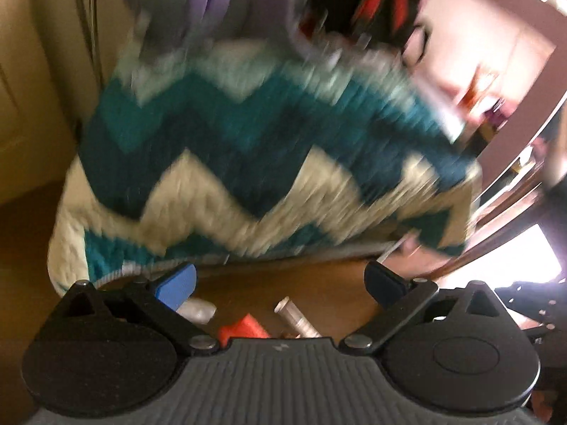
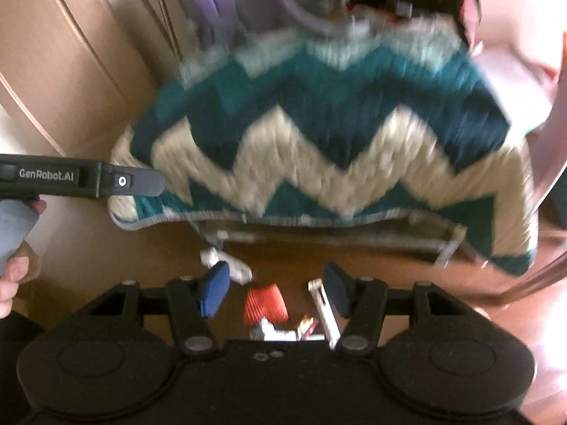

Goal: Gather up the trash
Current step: 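Move both open tools back down to the trash pile, then grasp the red foam net with the left tool while the right tool grasps the snack wrapper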

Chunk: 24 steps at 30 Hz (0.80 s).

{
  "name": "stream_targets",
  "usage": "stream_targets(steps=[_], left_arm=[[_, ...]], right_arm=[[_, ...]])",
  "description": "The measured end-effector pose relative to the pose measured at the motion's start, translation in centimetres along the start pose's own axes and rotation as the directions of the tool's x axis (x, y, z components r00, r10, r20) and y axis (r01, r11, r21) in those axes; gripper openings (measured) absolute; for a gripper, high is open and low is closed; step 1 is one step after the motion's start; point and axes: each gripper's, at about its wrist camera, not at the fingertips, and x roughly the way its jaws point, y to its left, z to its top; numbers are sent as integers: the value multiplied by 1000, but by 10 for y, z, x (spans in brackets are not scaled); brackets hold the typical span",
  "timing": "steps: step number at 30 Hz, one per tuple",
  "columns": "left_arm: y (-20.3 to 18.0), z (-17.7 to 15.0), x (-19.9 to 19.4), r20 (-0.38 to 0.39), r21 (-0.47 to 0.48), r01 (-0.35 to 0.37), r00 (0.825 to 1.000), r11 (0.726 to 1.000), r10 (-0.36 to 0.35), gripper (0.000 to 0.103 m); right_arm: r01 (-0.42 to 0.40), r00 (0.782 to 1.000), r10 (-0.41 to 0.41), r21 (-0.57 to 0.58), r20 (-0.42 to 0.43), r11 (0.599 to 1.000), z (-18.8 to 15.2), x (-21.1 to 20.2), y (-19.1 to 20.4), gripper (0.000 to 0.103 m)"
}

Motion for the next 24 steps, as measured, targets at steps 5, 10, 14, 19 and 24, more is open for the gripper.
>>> stream_targets(steps=[5,10,14,19,24], left_arm=[[15,-26,80,-158,-34,-63,986,997,57,102],[25,-52,160,-296,-69,-134,949,989,108,102],[41,-68,218,-397,-135,-192,909,972,124,102],[64,-91,282,-484,-237,-223,871,946,84,102],[81,-117,333,-563,-338,-254,826,906,22,102]], right_arm=[[-15,993,15,0,-115,1000,-20,80,-7,59],[-12,976,12,1,-218,1000,-36,152,-16,59],[-25,955,25,5,-294,1000,-51,203,-25,59],[-33,926,37,18,-377,999,-68,258,-37,59],[-9,894,39,70,-445,998,-85,300,-45,59]])
